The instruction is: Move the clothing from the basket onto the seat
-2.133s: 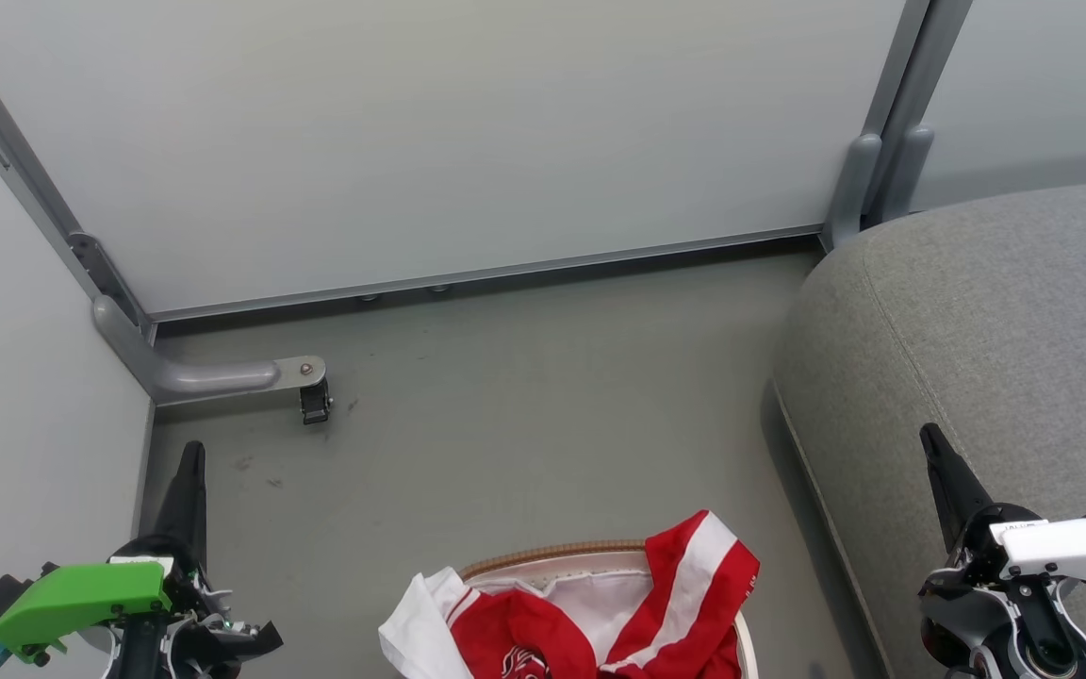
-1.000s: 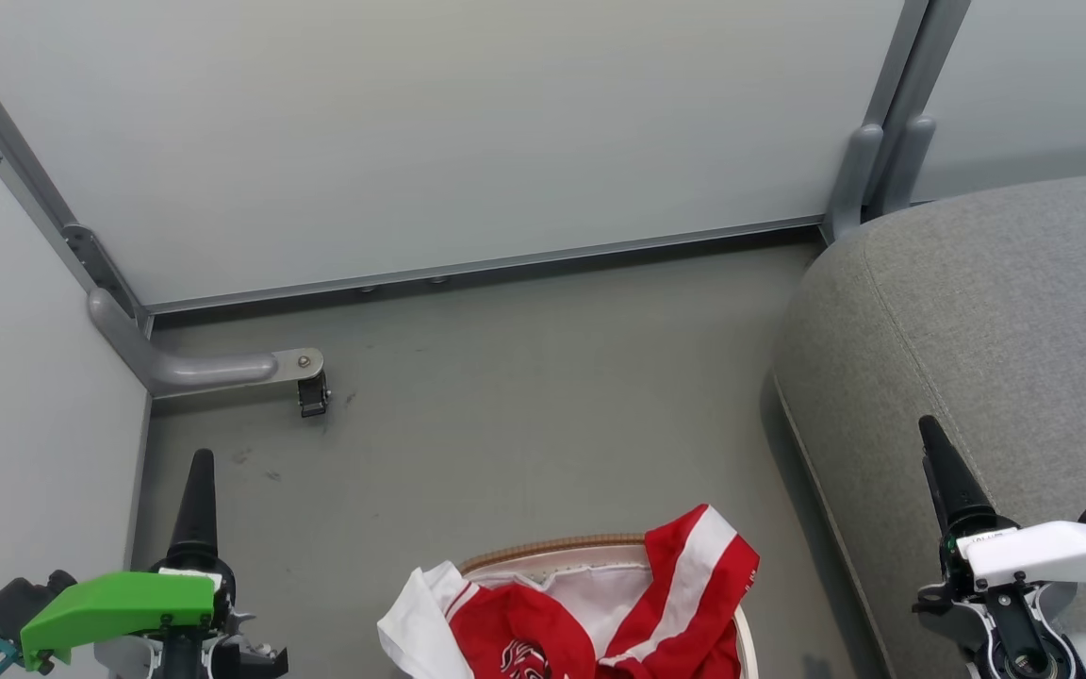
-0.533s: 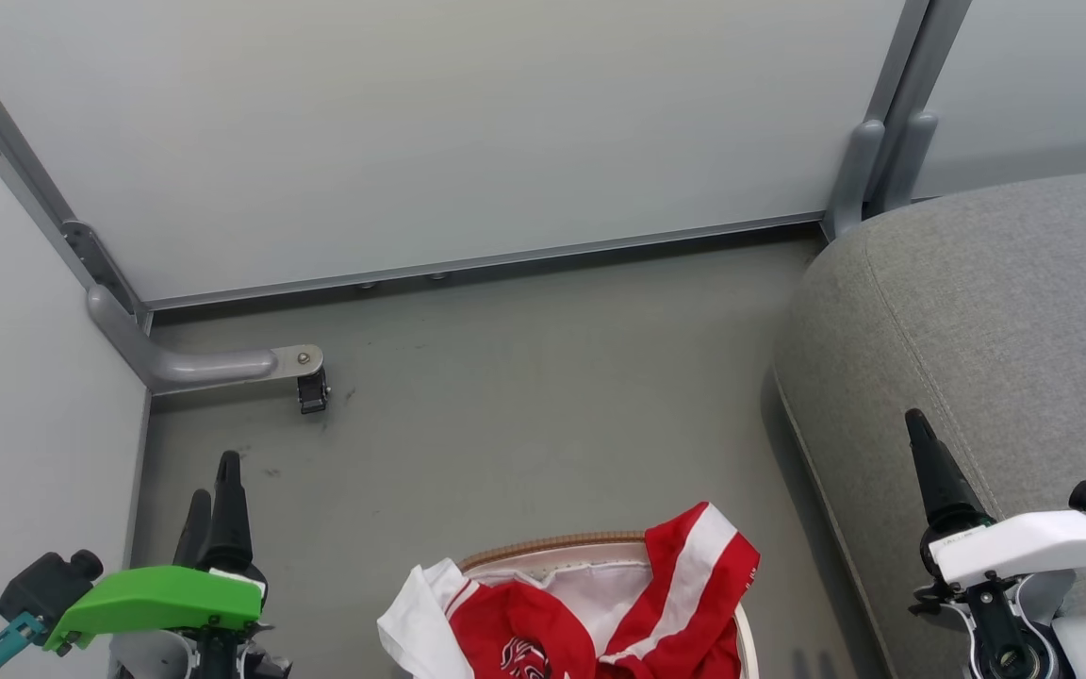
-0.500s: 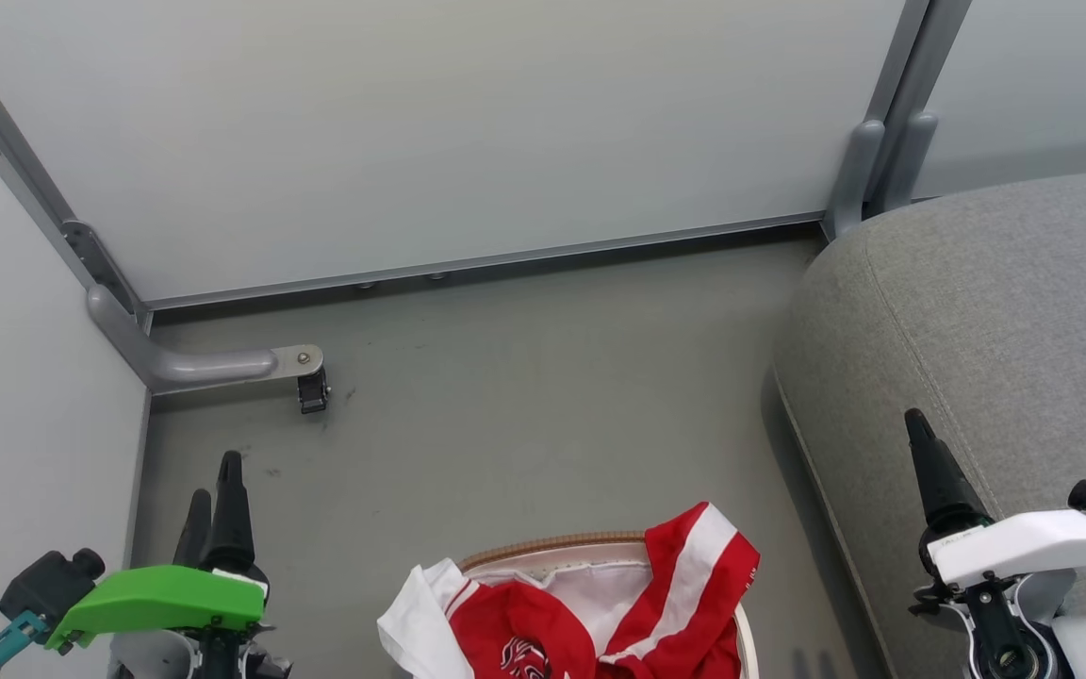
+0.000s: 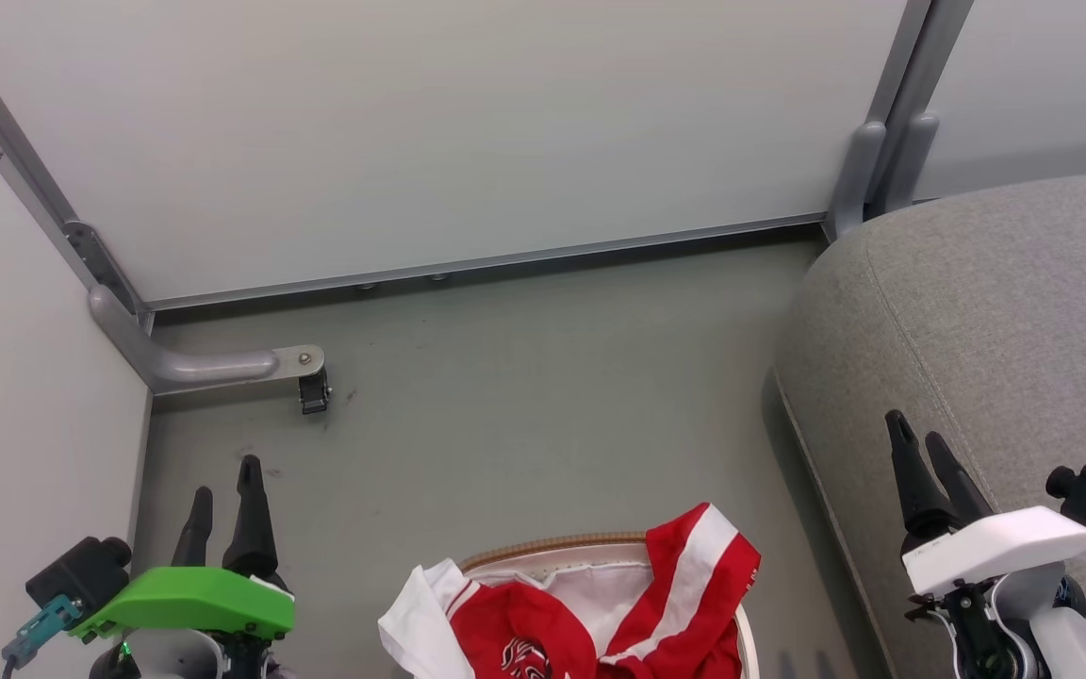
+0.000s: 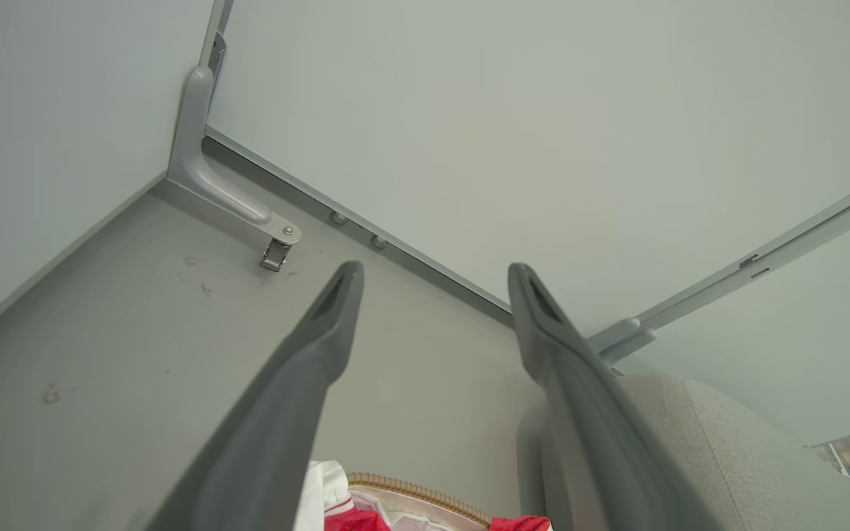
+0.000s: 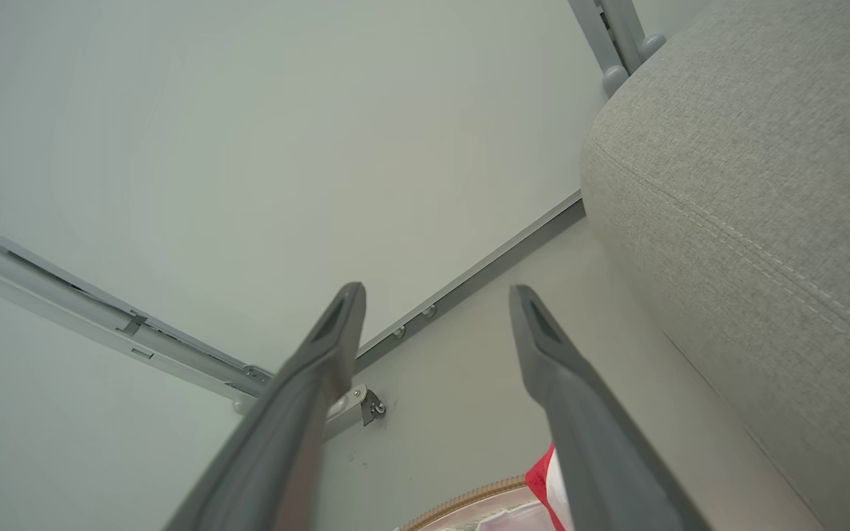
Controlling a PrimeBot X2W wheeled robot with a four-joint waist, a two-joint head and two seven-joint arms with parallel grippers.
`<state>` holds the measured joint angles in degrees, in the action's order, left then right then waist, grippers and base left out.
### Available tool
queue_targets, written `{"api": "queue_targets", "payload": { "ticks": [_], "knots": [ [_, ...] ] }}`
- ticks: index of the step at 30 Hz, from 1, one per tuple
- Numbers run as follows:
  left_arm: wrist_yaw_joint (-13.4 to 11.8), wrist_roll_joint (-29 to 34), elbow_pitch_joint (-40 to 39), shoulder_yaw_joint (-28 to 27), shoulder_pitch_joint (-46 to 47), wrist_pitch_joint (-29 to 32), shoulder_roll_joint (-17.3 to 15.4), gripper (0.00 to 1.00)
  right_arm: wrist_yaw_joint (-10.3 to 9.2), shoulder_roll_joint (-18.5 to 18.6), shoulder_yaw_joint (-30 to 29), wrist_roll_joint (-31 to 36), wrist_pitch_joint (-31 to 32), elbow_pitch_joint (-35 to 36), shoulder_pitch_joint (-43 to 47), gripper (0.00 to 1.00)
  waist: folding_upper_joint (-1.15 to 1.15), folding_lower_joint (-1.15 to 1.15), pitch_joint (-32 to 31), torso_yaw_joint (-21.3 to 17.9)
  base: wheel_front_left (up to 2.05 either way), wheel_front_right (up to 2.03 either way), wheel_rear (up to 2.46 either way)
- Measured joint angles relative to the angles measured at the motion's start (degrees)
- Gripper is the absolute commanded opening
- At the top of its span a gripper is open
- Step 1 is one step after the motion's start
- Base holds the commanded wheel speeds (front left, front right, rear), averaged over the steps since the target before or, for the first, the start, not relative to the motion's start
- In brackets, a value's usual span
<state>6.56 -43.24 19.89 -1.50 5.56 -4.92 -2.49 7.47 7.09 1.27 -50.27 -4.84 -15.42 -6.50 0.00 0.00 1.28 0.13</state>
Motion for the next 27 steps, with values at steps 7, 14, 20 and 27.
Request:
{"api": "queue_targets", "payload": {
  "ticks": [7, 14, 20, 27],
  "knots": [
    [-0.51, 5.48, 0.22, 1.30, 0.08, -1.24, -0.21, 1.00, 0.00, 0.33, 0.76, 5.34, -1.26, -0.19, -0.05, 1.00, 0.00, 0.00, -0.07, 0.06, 0.00, 0.00, 0.00],
    [-0.70, 10.80, 0.00, 2.98, 0.10, -2.30, -0.63, 1.00, 0.00, 0.77, 1.24, 10.70, -2.35, -0.44, -0.12, 1.00, 0.00, 0.00, 0.02, 0.21, 0.00, 0.00, 0.00],
    [-1.11, 14.67, -0.08, 4.13, 0.11, -3.31, -0.97, 1.00, 0.00, 0.83, 1.53, 14.77, -3.30, -0.80, -0.12, 1.00, 0.00, 0.00, 0.05, 0.15, 0.00, 0.00, 0.00],
    [-1.27, 18.63, 0.16, 5.44, 0.11, -4.32, -1.40, 1.00, 0.00, 0.85, 1.91, 18.58, -4.27, -1.09, -0.12, 1.00, 0.00, 0.00, 0.02, 0.14, 0.00, 0.00, 0.00]
  ]
}}
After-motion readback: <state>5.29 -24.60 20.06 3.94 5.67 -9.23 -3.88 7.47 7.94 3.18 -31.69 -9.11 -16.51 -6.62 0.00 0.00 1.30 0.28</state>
